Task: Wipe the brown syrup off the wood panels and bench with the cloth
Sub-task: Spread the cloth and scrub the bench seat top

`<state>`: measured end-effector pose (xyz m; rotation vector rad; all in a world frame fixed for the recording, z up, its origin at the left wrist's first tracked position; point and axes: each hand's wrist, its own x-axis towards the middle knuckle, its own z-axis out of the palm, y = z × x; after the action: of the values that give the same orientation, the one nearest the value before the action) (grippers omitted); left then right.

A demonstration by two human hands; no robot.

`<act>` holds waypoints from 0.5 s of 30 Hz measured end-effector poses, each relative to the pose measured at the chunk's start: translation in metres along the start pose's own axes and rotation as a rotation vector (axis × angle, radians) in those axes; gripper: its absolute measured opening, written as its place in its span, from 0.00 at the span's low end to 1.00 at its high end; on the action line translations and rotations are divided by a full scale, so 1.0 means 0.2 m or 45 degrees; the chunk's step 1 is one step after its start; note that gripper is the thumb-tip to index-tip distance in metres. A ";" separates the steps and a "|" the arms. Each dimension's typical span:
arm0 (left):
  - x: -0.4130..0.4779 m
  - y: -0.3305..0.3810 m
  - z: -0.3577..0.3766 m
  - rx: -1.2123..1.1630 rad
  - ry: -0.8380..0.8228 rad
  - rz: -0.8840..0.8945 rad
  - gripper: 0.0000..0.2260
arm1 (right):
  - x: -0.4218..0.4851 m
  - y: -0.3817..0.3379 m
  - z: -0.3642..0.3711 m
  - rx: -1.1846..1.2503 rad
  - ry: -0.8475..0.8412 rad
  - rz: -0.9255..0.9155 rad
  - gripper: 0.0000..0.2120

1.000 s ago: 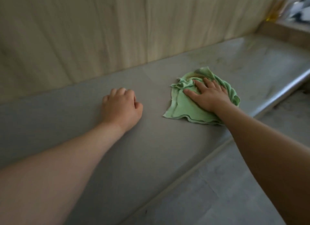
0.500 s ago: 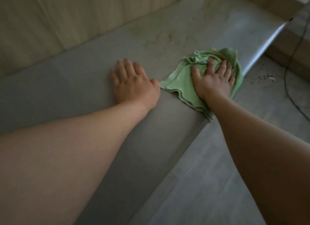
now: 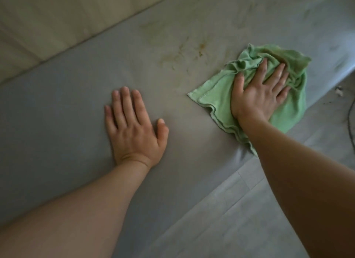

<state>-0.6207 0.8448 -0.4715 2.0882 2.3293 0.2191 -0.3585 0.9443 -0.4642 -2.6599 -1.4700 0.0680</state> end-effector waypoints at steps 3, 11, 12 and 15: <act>0.01 0.00 -0.01 0.003 -0.010 -0.008 0.38 | 0.07 -0.01 0.00 0.006 0.004 -0.055 0.38; 0.02 -0.01 -0.01 -0.013 -0.041 -0.018 0.38 | 0.22 -0.09 -0.03 0.000 -0.066 -0.114 0.38; 0.01 -0.01 -0.01 -0.015 -0.044 -0.021 0.38 | 0.22 -0.10 -0.04 -0.006 -0.104 -0.121 0.39; 0.03 -0.01 -0.02 -0.034 -0.059 -0.034 0.39 | 0.14 -0.25 -0.07 -0.001 -0.193 -0.302 0.41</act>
<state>-0.6236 0.8494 -0.4678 2.0265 2.3136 0.1981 -0.3835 0.9937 -0.4446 -2.5078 -1.8195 0.2546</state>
